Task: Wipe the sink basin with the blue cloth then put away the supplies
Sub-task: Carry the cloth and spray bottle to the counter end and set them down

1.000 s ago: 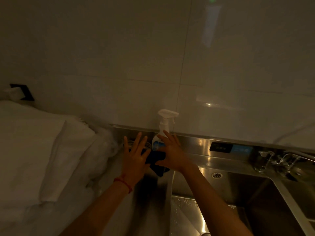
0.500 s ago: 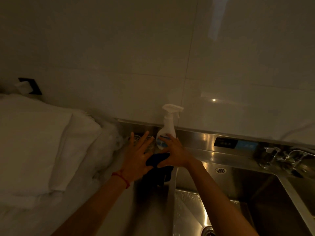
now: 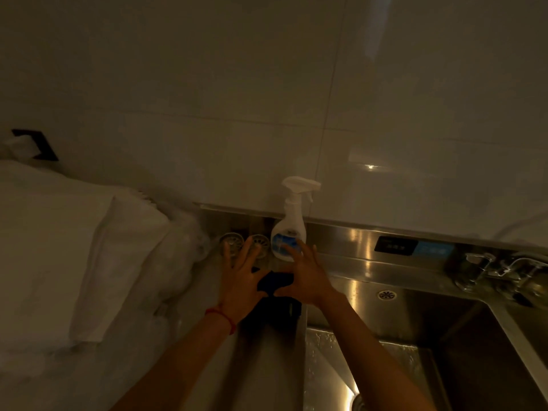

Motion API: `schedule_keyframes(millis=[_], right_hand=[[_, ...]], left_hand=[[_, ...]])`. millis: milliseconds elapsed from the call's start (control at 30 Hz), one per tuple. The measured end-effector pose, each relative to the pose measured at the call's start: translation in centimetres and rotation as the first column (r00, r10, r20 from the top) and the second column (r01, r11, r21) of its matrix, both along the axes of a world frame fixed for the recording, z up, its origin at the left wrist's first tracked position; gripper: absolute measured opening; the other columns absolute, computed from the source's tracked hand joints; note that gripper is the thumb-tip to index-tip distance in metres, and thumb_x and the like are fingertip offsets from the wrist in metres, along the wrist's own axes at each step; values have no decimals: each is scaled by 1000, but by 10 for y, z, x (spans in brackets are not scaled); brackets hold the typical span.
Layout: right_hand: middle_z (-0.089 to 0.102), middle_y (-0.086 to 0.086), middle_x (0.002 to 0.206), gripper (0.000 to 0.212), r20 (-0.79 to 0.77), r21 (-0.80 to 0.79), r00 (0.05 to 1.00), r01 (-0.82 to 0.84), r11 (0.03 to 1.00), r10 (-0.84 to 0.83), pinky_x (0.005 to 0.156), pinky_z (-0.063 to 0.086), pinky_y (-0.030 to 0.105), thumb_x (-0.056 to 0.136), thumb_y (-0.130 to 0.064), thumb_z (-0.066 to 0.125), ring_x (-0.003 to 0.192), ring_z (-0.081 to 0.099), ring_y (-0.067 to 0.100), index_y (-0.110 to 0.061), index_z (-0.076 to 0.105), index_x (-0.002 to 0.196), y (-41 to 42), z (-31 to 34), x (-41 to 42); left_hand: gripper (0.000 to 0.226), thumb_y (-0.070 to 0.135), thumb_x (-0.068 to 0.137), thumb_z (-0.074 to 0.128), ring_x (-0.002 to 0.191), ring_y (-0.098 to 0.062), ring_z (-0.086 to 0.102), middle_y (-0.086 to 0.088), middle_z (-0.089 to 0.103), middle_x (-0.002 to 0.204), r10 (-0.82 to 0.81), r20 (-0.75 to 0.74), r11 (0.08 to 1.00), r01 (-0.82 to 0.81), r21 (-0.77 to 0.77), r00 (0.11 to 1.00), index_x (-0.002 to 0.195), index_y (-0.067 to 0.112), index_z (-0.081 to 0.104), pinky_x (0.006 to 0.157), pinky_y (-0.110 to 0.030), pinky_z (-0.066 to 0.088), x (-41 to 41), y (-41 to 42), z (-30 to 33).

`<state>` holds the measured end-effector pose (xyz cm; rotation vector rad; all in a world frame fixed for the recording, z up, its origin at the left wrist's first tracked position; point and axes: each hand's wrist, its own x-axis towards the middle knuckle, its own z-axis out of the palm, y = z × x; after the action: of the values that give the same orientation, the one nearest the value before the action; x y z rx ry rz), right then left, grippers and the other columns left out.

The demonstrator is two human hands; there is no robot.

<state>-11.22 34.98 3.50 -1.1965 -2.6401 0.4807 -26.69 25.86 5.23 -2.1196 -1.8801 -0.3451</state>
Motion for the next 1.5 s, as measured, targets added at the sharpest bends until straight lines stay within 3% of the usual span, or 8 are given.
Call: schedule_keyframes(millis=[367, 500, 767, 933, 1133, 1267, 1400, 1500], right_hand=[[21, 14, 150, 41, 13, 289, 999, 47, 956, -53, 107, -15, 49, 75, -39, 68, 134, -14, 26, -19, 66, 110, 4, -58, 3], [47, 21, 134, 47, 46, 382, 993, 83, 920, -108, 109, 5, 59, 55, -36, 85, 126, 34, 43, -17, 72, 96, -3, -66, 6], [50, 23, 130, 55, -34, 378, 990, 139, 915, -136, 106, 5, 48, 52, -29, 87, 119, 45, 45, -16, 70, 103, -21, -71, 6], [49, 22, 131, 61, 67, 312, 982, 146, 939, -175, 104, 19, 61, 55, -43, 84, 120, 45, 43, -20, 67, 109, -24, -68, 9], [36, 26, 140, 89, 102, 242, 973, 176, 954, -205, 106, -5, 49, 60, -67, 66, 128, 30, 46, -14, 50, 129, -28, -73, 14], [1, 21, 150, 98, 149, 249, 974, 128, 960, -168, 104, -24, 46, 65, -68, 60, 135, -7, 41, -17, 29, 142, -25, -80, 13], [19, 24, 147, 85, 150, 241, 974, 131, 962, -170, 107, -15, 45, 63, -52, 73, 134, 15, 45, -13, 45, 133, -27, -76, 8], [41, 24, 137, 70, 120, 334, 972, 151, 930, -201, 107, -5, 45, 56, -43, 82, 125, 38, 45, -11, 62, 115, -28, -75, 3]], left_hand=[[61, 33, 26, 98, 106, -44, 63, -21, 68, 113, 22, -21, 989, -24, -148, 1000, 83, 23, 80, 108, -66, 13, 0, 27, -47], [62, 38, 23, 97, 100, -42, 67, -18, 72, 105, 39, -11, 973, -41, -228, 999, 82, 27, 80, 74, -72, 41, 1, 28, -50], [62, 32, 24, 98, 101, -42, 66, -17, 72, 106, 19, 25, 986, -15, -165, 1000, 83, 27, 80, 84, -72, 39, 3, 24, -64], [67, 36, 31, 96, 105, -43, 64, -18, 70, 111, 2, 42, 989, 4, -145, 999, 94, 21, 78, 107, -52, 2, 2, 20, -73], [99, 63, 25, 87, 108, -42, 63, -21, 67, 117, 74, -57, 942, -89, -325, 996, 109, 12, 73, 84, -71, 37, -15, 21, -70], [102, 58, 18, 90, 115, -38, 58, -21, 65, 120, 128, -107, 910, -160, -382, 986, 110, 15, 73, 82, -67, 44, -20, 18, -69], [95, 42, 14, 95, 107, -41, 63, -22, 68, 114, 130, -64, 941, -143, -306, 989, 103, 14, 76, 82, -70, 41, -20, 17, -77], [84, 35, 22, 98, 117, -41, 57, -24, 67, 115, 116, -54, 970, -125, -210, 992, 100, 14, 76, 110, -64, 16, -22, 17, -90]])
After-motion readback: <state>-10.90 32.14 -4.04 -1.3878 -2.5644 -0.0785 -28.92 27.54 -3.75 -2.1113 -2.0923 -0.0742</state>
